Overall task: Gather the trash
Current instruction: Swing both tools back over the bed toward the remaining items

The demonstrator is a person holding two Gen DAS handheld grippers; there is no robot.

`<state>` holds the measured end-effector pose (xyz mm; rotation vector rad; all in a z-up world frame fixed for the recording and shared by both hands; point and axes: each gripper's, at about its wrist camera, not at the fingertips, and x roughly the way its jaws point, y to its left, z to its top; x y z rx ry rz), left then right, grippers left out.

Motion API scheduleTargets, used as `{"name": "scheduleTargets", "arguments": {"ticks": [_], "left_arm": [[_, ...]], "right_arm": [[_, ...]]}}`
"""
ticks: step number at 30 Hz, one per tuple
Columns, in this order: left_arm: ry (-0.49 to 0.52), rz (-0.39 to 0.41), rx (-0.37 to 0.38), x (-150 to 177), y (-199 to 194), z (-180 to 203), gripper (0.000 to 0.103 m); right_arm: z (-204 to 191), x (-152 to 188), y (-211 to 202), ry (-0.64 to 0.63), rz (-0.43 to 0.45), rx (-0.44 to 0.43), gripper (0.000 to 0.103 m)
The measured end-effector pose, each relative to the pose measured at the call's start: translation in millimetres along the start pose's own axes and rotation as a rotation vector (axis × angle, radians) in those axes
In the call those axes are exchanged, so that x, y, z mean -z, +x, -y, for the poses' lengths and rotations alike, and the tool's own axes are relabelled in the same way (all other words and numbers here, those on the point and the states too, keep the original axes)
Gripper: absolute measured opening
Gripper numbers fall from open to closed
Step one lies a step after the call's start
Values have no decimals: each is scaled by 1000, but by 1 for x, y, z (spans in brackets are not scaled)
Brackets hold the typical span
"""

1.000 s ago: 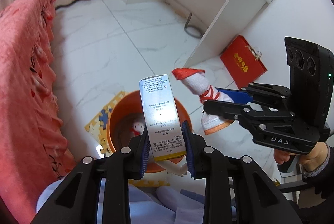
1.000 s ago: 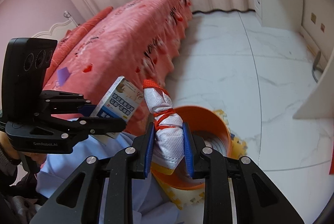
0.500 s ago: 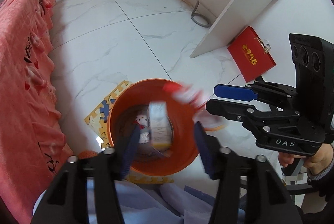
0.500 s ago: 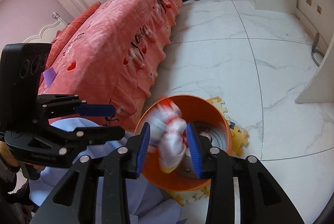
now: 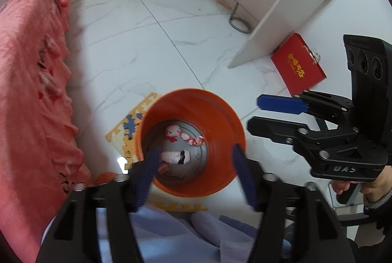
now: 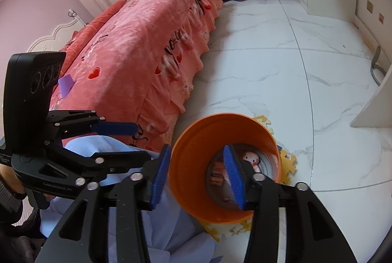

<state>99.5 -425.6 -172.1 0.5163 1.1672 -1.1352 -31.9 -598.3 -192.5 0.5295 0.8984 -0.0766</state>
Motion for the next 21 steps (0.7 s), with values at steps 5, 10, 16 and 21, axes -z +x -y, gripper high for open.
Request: {"name": "scheduleTargets", "arguments": {"ticks": [5, 10, 16, 21], "left_arm": [[-9, 53, -52, 8, -31, -9, 80], [-36, 111, -122, 26, -67, -20, 87], [-81, 170, -207, 57, -108, -32, 94], [-124, 202, -282, 86, -142, -44, 94]], "right_arm": [[-25, -8, -13, -47, 16, -23, 67], [-65, -15, -22, -139, 17, -58, 71], [-123, -24, -26, -254, 15, -111, 75], [-174, -27, -21, -344, 1, -161, 79]]}}
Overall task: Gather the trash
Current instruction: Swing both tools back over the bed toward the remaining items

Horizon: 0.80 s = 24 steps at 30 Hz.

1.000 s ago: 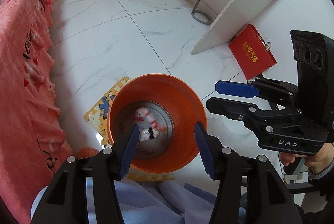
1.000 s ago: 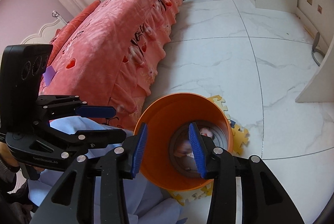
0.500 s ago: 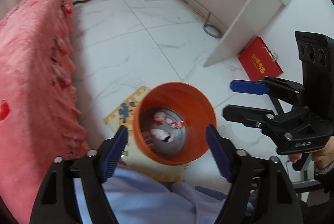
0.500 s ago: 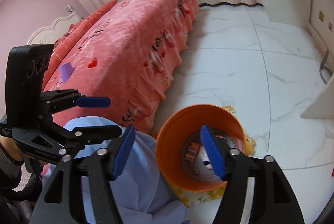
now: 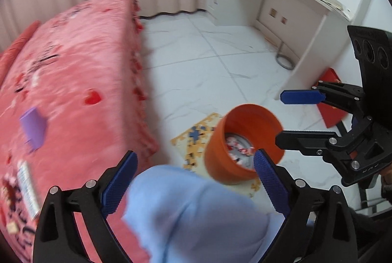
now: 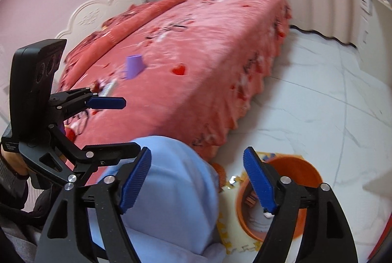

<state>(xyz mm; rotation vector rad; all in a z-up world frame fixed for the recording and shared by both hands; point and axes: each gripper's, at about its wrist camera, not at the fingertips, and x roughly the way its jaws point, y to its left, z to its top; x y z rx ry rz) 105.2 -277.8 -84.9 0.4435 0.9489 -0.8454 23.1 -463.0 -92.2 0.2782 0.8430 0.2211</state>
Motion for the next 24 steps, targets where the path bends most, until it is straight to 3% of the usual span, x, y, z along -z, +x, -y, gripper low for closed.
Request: {"name": "scheduleTargets", "arguments": {"ticks": [11, 24], "left_arm": [[-197, 61, -149, 69, -75, -77, 97], [-386, 102, -288, 138, -133, -170, 97]], "right_arm": [[-124, -37, 54, -231, -61, -145, 79], [-240, -65, 111, -395, -100, -258, 79]]}}
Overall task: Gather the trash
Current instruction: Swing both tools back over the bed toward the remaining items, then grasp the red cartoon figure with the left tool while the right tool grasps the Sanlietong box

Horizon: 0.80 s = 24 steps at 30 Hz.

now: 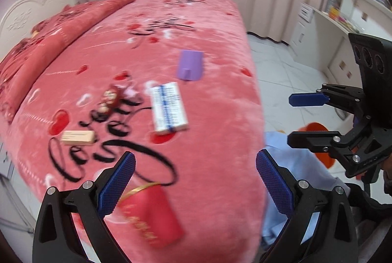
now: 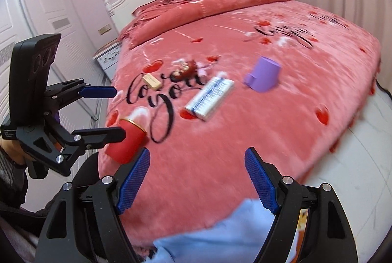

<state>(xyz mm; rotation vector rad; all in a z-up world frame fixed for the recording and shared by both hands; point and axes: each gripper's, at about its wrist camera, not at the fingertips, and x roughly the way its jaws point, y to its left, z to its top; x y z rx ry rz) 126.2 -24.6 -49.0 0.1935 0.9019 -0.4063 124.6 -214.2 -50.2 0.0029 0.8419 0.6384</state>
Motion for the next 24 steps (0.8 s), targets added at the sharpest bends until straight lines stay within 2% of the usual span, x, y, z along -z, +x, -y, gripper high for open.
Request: {"name": "scheduleTargets", "arguments": {"ticks": [7, 13, 18, 24], "left_arm": [[-42, 6, -41, -4, -1, -52, 97], [-90, -30, -58, -10, 22, -95, 97], [-35, -48, -64, -28, 46, -124, 97], [60, -55, 30, -49, 83, -150, 97]], "right_arm": [[-17, -48, 38, -67, -6, -26, 79], [-16, -68, 76, -73, -45, -47, 79], [-11, -77, 103, -46, -59, -55, 79], [-6, -76, 137, 3, -76, 15, 79]]}}
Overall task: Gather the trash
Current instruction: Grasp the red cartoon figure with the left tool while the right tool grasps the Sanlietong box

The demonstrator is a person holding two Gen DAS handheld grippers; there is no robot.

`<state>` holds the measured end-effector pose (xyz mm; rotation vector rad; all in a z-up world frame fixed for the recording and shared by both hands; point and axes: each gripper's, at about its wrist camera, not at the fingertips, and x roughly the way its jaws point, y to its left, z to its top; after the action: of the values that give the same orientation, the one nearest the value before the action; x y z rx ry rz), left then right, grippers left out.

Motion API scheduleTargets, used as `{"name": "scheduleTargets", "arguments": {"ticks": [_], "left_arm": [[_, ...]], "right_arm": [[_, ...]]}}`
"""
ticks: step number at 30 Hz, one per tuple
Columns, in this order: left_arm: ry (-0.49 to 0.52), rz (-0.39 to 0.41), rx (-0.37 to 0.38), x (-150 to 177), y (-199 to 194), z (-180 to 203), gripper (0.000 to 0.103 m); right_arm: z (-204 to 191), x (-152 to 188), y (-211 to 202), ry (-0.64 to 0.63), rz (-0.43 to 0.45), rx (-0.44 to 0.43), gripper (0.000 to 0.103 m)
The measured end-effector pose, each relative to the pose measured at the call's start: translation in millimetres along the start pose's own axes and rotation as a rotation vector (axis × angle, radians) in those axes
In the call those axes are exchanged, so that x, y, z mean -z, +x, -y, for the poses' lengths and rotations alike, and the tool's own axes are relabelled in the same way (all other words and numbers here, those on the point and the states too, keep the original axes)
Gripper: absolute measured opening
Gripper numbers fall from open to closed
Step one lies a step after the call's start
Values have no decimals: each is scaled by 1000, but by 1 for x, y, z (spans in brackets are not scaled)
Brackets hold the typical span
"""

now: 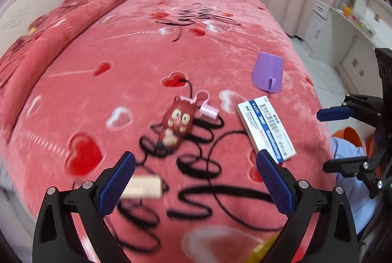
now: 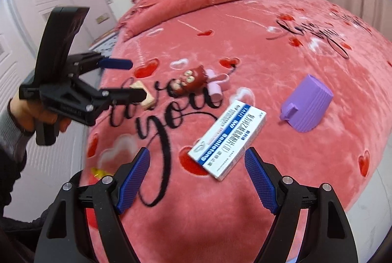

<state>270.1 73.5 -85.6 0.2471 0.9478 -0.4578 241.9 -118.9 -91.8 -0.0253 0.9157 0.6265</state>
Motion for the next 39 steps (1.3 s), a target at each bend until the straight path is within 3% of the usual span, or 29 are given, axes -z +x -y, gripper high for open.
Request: {"name": "scheduleTargets", "arguments": {"ticks": [5, 13, 16, 20, 22, 24, 25, 28, 39], "left_arm": [[112, -28, 34, -10, 39, -17, 97], [252, -36, 158, -17, 80, -24, 97], [252, -39, 198, -16, 90, -26, 97], [247, -65, 199, -12, 102, -27, 74], [230, -68, 190, -10, 105, -30, 67], [188, -67, 198, -10, 104, -36, 52], [166, -67, 184, -10, 102, -40, 40], [111, -87, 202, -6, 95, -46, 38], [112, -126, 153, 20, 44, -8, 37]], "right_arm": [[5, 5, 25, 86, 6, 110, 79], [7, 5, 69, 171, -43, 247, 79], [4, -1, 87, 175, -56, 293, 79], [-1, -4, 106, 118, -75, 359, 79], [2, -3, 109, 109, -72, 354, 77], [6, 0, 108, 96, -62, 338, 72], [8, 1, 106, 90, -57, 333, 66], [15, 4, 97, 88, -56, 289, 61], [13, 18, 42, 69, -43, 164, 60]]}}
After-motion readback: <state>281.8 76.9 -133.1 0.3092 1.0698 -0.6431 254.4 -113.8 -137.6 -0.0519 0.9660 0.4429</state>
